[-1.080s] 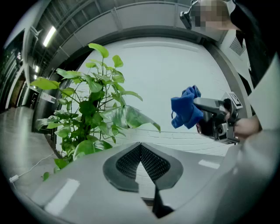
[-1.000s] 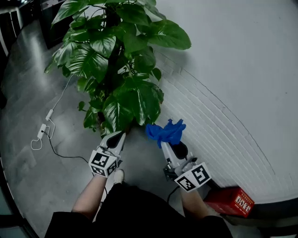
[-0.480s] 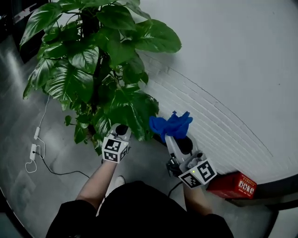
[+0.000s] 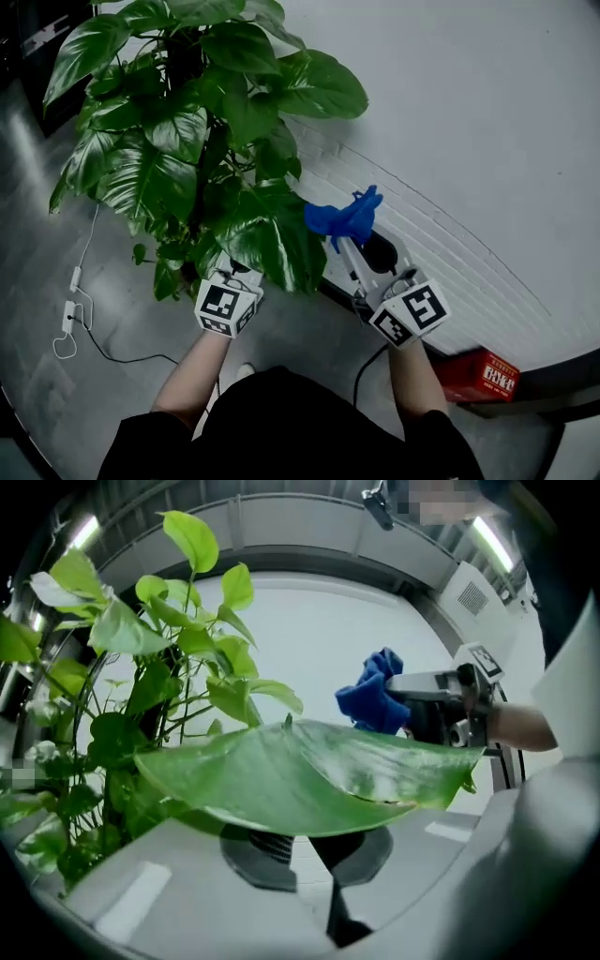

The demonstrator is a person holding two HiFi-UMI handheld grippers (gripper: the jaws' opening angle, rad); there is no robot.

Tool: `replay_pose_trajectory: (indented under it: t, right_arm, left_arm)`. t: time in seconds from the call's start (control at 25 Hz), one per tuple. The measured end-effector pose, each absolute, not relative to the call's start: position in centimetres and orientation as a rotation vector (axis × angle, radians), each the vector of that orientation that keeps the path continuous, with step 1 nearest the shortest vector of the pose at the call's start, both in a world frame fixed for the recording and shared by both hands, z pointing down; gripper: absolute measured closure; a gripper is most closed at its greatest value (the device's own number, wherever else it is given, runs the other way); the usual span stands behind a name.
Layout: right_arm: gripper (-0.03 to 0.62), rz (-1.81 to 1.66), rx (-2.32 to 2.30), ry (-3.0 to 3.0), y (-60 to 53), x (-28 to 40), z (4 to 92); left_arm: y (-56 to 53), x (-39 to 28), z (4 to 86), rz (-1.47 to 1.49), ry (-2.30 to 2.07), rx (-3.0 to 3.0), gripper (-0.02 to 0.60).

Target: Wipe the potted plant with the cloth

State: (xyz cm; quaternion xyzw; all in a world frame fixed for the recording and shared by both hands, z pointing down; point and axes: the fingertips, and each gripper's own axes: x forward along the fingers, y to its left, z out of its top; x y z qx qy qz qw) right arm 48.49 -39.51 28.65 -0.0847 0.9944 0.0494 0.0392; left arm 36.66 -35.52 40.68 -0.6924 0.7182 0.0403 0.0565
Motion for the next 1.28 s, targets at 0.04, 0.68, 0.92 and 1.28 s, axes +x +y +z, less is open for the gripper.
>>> replay_pose_trajectory:
  t: [0.04, 0.68, 0.92, 1.28]
  right_arm:
    - [0.491, 0.171, -0.249, 3.060, -39.5, 47.7, 28.1]
    - [0.491, 0.386, -0.041, 3.385, -39.0, 35.0, 29.5]
    - [0.492, 0.436, -0.033, 3.383, -38.7, 36.2, 31.4]
    - [0.491, 0.352, -0.049, 3.371, -39.1, 39.3, 34.1]
  left_arm:
    - [-35.2, 36.8, 40.3, 0.091, 2.170, -2.083, 0.575]
    - [-34.3, 38.7, 39.9, -0.043, 2.080, -2.233, 0.399]
    - [-34.5, 39.2, 39.8, -0.017, 2.082, -2.226, 0.399]
    - [-35.6, 40.6, 40.4, 0.035, 2.079, -2.278, 0.399]
